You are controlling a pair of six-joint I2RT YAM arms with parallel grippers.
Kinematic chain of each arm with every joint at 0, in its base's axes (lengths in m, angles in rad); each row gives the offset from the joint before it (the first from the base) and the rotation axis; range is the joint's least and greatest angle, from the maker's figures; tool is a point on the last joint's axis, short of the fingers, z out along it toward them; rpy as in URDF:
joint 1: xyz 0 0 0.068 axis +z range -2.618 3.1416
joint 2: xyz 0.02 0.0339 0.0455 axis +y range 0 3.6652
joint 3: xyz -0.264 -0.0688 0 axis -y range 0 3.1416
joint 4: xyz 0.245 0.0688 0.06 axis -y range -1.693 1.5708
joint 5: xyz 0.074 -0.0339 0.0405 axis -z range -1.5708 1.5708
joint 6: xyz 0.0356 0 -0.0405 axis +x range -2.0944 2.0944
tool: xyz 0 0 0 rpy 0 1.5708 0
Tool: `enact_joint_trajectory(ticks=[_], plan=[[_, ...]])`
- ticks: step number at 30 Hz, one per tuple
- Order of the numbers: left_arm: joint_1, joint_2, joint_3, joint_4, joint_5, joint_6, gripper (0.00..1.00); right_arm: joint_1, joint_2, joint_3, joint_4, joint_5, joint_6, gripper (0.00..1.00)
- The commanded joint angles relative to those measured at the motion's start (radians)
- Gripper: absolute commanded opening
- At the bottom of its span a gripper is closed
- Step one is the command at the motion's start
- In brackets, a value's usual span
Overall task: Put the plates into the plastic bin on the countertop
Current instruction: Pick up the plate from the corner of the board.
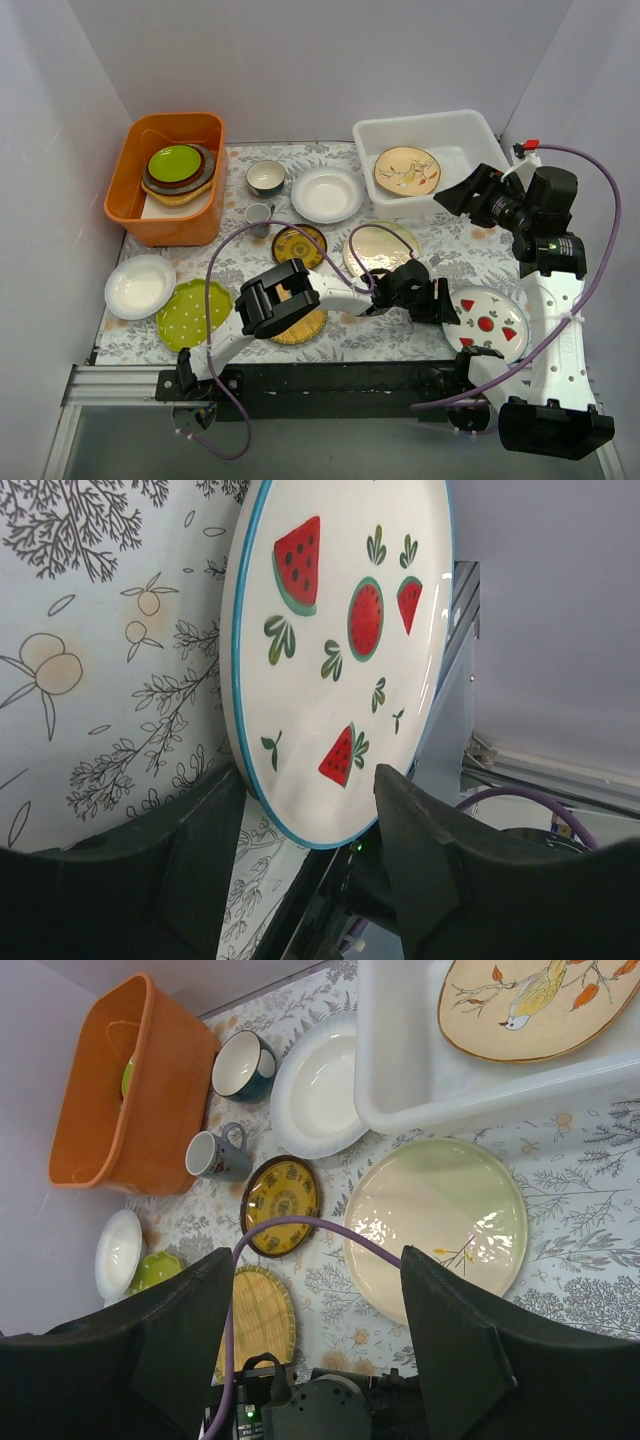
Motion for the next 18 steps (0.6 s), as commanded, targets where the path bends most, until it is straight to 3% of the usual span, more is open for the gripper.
enact_joint_trajectory(ticks=[1, 3, 7, 13, 18], plan=[[-0.012, 0.061, 0.023, -0.086, -0.031, 0.012, 0.52, -0.005, -0.006, 0.019, 0.001, 0.004, -0.025, 0.75], [-0.012, 0.072, 0.028, -0.084, -0.031, 0.007, 0.49, -0.005, -0.004, 0.012, 0.0, 0.003, -0.03, 0.75], [-0.014, 0.096, 0.045, -0.087, -0.025, 0.009, 0.23, -0.005, -0.009, -0.007, 0.009, 0.001, -0.028, 0.75], [-0.014, 0.107, 0.037, -0.089, -0.028, -0.001, 0.15, -0.005, -0.015, -0.017, 0.006, 0.007, -0.036, 0.75], [-0.014, 0.093, 0.019, -0.084, -0.037, -0.002, 0.0, -0.005, -0.014, -0.027, 0.007, 0.007, -0.039, 0.75]])
